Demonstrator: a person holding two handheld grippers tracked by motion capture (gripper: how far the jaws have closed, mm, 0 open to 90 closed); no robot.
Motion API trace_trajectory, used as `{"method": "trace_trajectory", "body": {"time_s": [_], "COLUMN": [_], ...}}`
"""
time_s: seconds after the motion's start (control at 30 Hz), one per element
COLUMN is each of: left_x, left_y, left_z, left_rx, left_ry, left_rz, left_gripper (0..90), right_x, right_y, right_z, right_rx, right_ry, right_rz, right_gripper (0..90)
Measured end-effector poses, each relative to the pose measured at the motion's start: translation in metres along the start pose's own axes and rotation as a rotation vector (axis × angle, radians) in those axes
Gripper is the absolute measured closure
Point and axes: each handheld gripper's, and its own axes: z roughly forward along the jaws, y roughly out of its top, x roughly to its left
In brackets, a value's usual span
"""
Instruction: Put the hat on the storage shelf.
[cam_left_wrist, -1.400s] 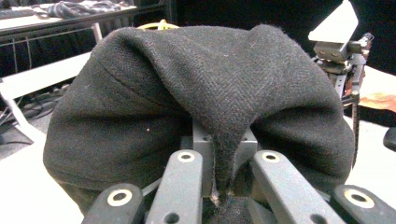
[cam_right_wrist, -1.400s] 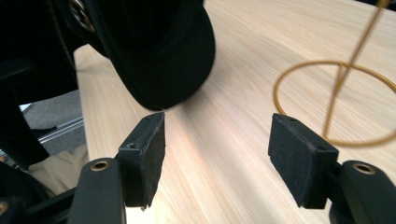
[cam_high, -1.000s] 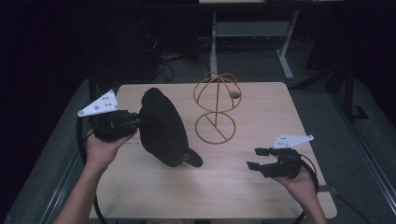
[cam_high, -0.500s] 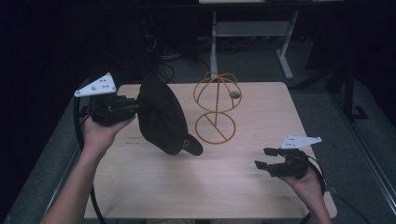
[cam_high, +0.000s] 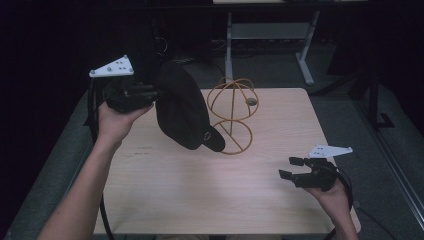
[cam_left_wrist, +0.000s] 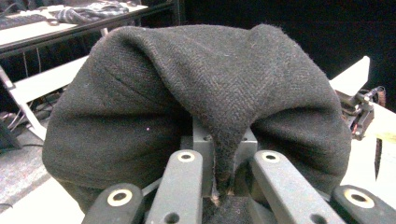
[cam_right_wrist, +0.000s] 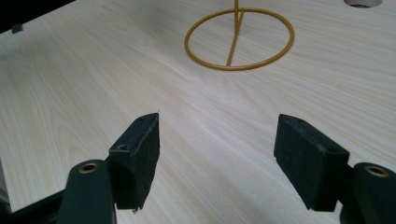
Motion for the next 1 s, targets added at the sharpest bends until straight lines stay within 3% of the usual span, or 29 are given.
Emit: {"method": "trace_trajectory", "body": {"time_s": [0.83,1.0], "left_x": [0.01,0.013], "left_y": [0.056,0.061], "left_z": [0.055,0.065], "left_rx": [0.042,0.046], "left_ry": [-0.01,-0.042], "left_rz": [0.037,0.012], "left_gripper": [84.5,84.5], "right_x": [-0.008,-0.01], "right_y": [-0.002,-0.001], "right_z": [-0.013,-0.014], "right_rx": [-0.066,-0.075], "right_ry": [-0.031,-0.029], "right_rz": [0.027,0.033], "right_gripper": [28.6,28.4]}}
